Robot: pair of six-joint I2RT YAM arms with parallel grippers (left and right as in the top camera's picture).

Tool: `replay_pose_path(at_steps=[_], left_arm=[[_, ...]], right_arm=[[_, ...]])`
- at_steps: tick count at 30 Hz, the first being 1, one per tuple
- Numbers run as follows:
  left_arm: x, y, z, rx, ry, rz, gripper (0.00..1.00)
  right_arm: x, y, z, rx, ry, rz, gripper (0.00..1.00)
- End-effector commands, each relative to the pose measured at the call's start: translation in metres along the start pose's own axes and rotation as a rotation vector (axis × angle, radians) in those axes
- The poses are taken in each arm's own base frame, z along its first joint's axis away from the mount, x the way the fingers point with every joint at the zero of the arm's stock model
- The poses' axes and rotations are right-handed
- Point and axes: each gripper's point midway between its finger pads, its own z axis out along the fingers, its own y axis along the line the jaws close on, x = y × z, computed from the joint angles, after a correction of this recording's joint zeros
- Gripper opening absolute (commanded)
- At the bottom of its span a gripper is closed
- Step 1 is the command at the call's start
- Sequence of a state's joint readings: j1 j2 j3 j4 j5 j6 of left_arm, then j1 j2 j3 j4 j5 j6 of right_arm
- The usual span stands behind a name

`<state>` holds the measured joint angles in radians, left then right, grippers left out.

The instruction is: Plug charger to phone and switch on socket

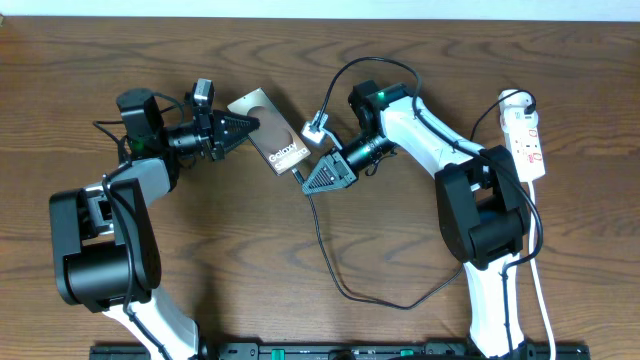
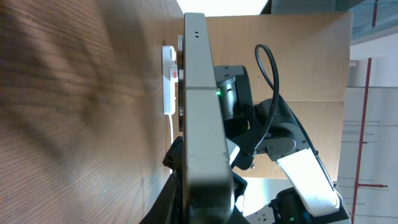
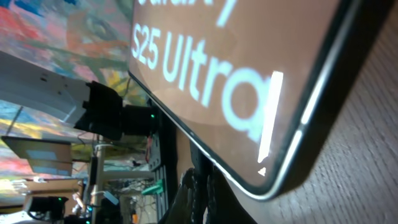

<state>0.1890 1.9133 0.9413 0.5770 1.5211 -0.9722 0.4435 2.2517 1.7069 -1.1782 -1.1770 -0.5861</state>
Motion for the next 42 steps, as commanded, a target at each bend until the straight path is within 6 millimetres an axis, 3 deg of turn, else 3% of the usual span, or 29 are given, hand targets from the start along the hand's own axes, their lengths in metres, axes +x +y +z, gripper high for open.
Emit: replay_pose_path(at_steps=[1,15,26,42], left_arm=[[0.0,-0.015,-0.001,0.029,0.042,0.037,0.07],[0.0,-0.015,-0.001,0.03,0.041,0.063,0.07],[0.0,-0.015,-0.001,0.03,0.041,0.064,0.07],[0.0,-0.015,-0.001,0.03,0.041,0.064,0.07]], right_arm=[[-0.003,-0.002,0.0,-0.054,-0.038,0.038,0.01],[-0.002,-0.006,-0.024,-0.06,-0.084,0.114,0.01],[0.001,0.004,-0.004,-0.079,-0.038,0.101,0.01],[0.0,0.006,-0.004,-0.091,-0.045,0.102,0.01]])
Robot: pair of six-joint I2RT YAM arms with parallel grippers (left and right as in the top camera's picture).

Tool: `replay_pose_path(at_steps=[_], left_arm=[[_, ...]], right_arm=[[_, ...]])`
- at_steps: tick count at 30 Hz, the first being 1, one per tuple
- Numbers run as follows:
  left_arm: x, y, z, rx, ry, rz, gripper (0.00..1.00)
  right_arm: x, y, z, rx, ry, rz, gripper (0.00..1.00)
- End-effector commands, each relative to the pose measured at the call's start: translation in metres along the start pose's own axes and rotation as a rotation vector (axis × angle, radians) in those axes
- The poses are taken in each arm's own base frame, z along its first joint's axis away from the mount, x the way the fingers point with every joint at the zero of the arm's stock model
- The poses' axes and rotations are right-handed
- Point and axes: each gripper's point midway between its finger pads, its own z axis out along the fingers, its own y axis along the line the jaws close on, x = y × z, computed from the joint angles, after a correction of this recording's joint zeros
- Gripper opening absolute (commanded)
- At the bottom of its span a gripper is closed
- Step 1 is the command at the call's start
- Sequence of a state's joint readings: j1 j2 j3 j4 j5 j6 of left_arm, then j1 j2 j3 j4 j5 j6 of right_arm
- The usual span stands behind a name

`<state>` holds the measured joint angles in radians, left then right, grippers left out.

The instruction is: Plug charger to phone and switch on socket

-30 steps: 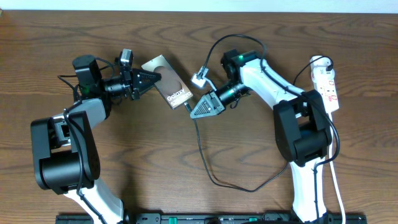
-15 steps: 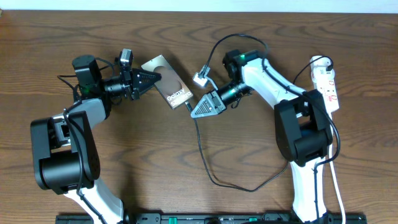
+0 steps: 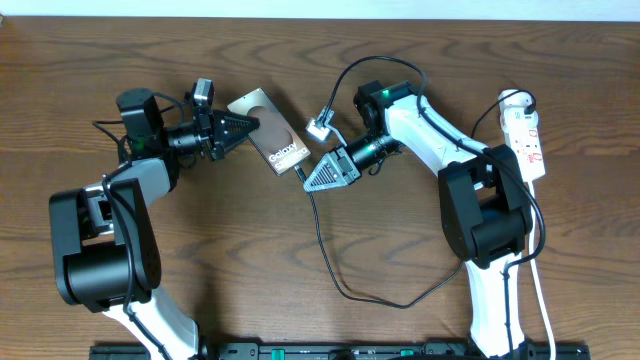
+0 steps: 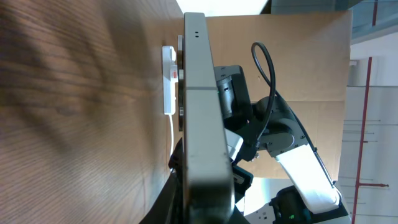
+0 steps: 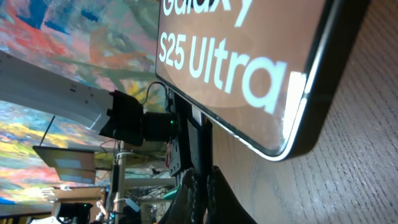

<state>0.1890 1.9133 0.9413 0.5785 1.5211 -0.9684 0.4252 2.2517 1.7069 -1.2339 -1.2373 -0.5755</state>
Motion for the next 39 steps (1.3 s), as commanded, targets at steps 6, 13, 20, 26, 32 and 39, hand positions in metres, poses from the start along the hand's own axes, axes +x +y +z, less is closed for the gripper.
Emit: replay_pose_path(at_steps=[6,13,20,26,32,39], left_arm=[[0.0,-0.015,-0.001,0.03,0.041,0.059,0.07],[0.0,-0.015,0.0,0.03,0.042,0.076,0.07],[0.005,-0.016,0.008,0.034,0.066,0.108,0.07],[0.011,-0.017,0.018,0.037,0.093,0.113,0.07],[0.012,-0.017,0.018,0.037,0.094,0.112,0.07],[0.016,-0.016,0.024,0.039,0.111,0.106,0.07]], right_arm=[[0.0,-0.003,0.004,-0.036,-0.011,0.045,0.01],[-0.001,-0.004,0.004,-0.035,-0.013,0.093,0.01],[-0.001,-0.004,0.004,-0.035,-0.012,0.124,0.01],[0.002,-0.007,0.004,-0.014,0.0,0.144,0.01],[0.003,-0.009,0.004,-0.003,0.007,0.161,0.01],[0.005,-0.01,0.004,0.003,0.014,0.17,0.01]])
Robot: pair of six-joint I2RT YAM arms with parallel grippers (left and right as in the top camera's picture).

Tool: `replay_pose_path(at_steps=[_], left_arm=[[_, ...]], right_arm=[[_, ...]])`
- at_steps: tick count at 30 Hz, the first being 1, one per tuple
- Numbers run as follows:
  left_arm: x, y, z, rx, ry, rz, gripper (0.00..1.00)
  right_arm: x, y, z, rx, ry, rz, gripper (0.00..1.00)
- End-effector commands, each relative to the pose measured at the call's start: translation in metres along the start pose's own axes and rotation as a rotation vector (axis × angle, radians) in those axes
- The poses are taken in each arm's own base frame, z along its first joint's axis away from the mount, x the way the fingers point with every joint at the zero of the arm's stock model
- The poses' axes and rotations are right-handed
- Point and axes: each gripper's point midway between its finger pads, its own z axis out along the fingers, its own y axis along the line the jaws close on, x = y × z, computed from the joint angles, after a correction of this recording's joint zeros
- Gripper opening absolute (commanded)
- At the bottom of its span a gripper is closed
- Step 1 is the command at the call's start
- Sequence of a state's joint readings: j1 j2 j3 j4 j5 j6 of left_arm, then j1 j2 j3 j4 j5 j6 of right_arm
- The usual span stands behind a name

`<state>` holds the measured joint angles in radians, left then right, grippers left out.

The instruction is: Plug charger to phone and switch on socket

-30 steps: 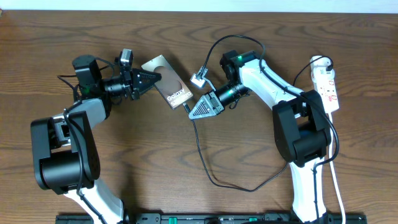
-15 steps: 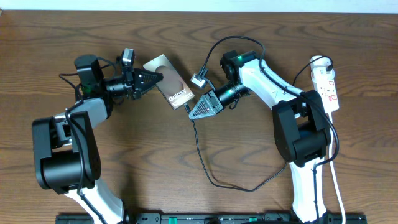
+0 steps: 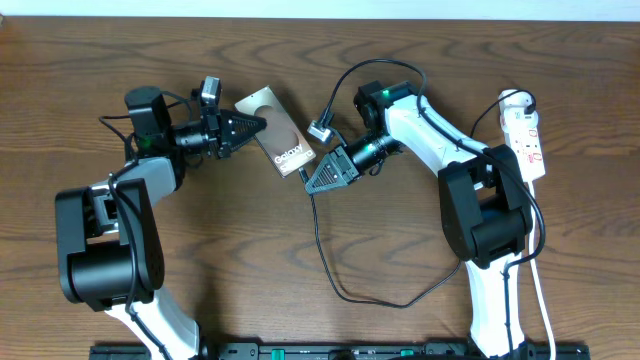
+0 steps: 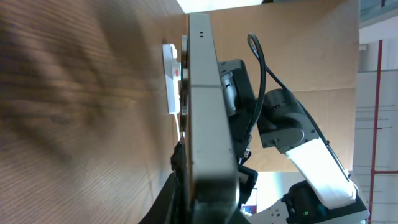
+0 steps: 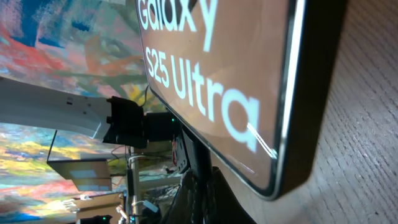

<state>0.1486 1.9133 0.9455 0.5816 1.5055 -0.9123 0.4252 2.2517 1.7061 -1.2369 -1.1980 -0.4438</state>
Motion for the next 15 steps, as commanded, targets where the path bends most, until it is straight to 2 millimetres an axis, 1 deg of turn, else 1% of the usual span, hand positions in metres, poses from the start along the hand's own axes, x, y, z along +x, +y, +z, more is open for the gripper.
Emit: replay_pose_path(at_steps=[1,9,15], left_arm=[[0.01,-0.015,0.01,0.044,0.084,0.036,0.07],[0.014,-0.011,0.01,0.041,0.088,-0.003,0.07],[0.019,-0.006,0.01,0.039,0.089,-0.028,0.07]], right_arm=[[0.001,-0.005,0.004,-0.025,0.0,0.037,0.01],[0.008,-0.01,0.003,0.009,0.026,0.059,0.01],[0.012,-0.01,0.0,0.01,0.036,0.054,0.01]])
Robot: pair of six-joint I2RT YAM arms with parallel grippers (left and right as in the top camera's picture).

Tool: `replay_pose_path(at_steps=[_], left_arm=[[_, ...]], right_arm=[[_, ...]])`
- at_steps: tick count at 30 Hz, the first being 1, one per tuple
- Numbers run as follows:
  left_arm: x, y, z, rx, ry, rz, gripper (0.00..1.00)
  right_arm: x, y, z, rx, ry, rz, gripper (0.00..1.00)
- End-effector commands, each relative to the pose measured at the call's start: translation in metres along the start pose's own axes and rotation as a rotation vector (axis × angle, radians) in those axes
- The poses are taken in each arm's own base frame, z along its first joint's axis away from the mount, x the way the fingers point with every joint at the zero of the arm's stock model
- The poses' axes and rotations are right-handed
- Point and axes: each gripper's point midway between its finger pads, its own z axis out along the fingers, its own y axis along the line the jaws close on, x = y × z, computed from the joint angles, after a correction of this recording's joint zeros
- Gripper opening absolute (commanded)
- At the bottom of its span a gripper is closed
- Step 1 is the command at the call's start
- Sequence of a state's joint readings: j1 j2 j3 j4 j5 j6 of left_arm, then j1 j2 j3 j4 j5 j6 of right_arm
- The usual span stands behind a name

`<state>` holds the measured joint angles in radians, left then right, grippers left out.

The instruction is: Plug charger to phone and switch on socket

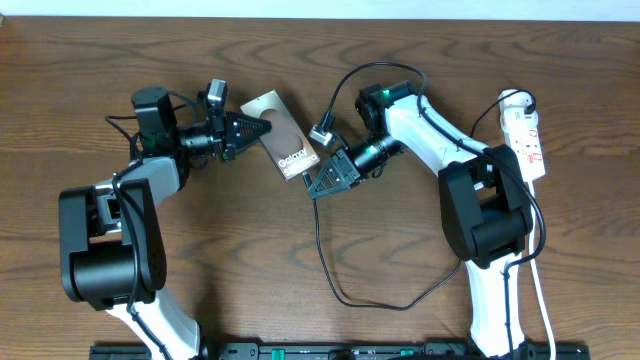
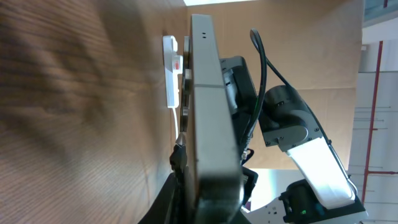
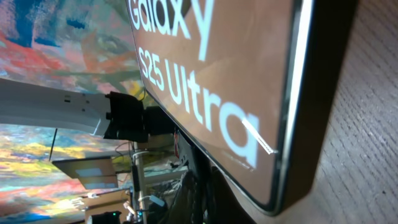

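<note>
The phone [image 1: 285, 148], its brown screen reading "Galaxy S25 Ultra", is held tilted over the table. My left gripper [image 1: 258, 129] is shut on its upper left end. The left wrist view shows the phone edge-on [image 2: 208, 112]. My right gripper [image 1: 311, 185] sits at the phone's lower right end, shut on the black charger cable's plug [image 3: 200, 198]. In the right wrist view the screen [image 3: 211, 81] fills the frame, with the phone's end just above the plug. I cannot tell whether the plug touches the port. The white socket strip [image 1: 526, 135] lies at the far right.
The black cable [image 1: 330, 270] loops across the middle of the table toward the front. Its other end, a pale USB plug [image 1: 322, 134], lies beside the phone. The strip's white lead [image 1: 540, 290] runs down the right edge. The socket strip [image 2: 169, 71] also shows in the left wrist view.
My left gripper and the phone have shifted slightly to the right, toward the right gripper. The phone's end now fills more of the right wrist view.
Throughout, my left gripper was shut on the phone and my right on the cable's plug. The phone's end stood a little off from the right gripper at first. By each later moment the phone was further right, and its end now sits close over the plug.
</note>
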<state>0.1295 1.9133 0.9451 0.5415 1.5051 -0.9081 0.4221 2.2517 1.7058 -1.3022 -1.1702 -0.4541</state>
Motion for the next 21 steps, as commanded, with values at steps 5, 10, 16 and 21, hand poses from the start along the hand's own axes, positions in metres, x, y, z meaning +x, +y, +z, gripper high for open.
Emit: replay_pose_path(at_steps=[5,10,16,21], left_arm=[[0.014,-0.007,0.003,0.039,0.068,0.001,0.07],[0.015,-0.006,0.003,0.039,0.068,-0.002,0.07],[0.019,-0.001,0.003,0.038,0.07,-0.012,0.07],[0.022,0.001,0.003,0.038,0.07,-0.012,0.07]], right_arm=[[0.007,-0.011,-0.003,0.005,0.015,0.008,0.01],[0.009,-0.011,-0.008,0.002,0.011,0.011,0.01],[0.012,-0.011,-0.011,0.001,0.015,0.016,0.01],[0.014,-0.011,-0.01,0.003,0.025,0.021,0.01]])
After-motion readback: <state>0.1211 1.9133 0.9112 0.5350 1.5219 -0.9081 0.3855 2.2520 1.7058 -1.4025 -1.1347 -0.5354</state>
